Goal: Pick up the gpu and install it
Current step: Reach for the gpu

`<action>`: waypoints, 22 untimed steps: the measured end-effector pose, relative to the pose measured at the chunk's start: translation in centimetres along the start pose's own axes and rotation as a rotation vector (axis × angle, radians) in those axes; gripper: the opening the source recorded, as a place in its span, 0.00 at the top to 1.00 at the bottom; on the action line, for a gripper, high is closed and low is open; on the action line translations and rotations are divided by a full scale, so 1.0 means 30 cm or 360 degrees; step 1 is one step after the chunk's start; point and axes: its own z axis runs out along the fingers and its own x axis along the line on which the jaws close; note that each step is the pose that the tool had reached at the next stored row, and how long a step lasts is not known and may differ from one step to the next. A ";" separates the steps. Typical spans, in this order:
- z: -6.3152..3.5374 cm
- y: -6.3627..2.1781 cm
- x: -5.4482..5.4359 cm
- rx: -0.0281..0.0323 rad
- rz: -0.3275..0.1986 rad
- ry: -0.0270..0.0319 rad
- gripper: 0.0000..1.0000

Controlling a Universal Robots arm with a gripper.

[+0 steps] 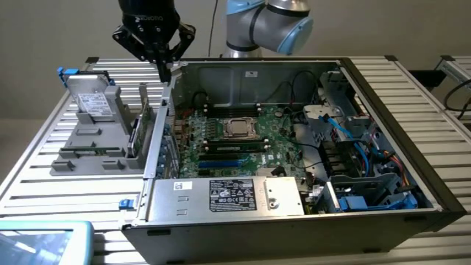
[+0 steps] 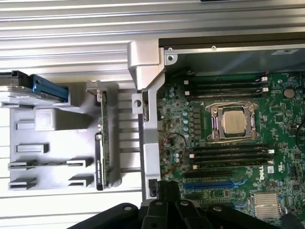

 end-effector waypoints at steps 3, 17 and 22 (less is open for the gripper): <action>0.000 -0.003 0.045 0.00003 0.0000 0.00030 0.88; 0.023 -0.006 0.218 0.00031 0.0003 0.00517 0.88; 0.046 0.006 0.226 0.00033 0.0003 0.00604 0.88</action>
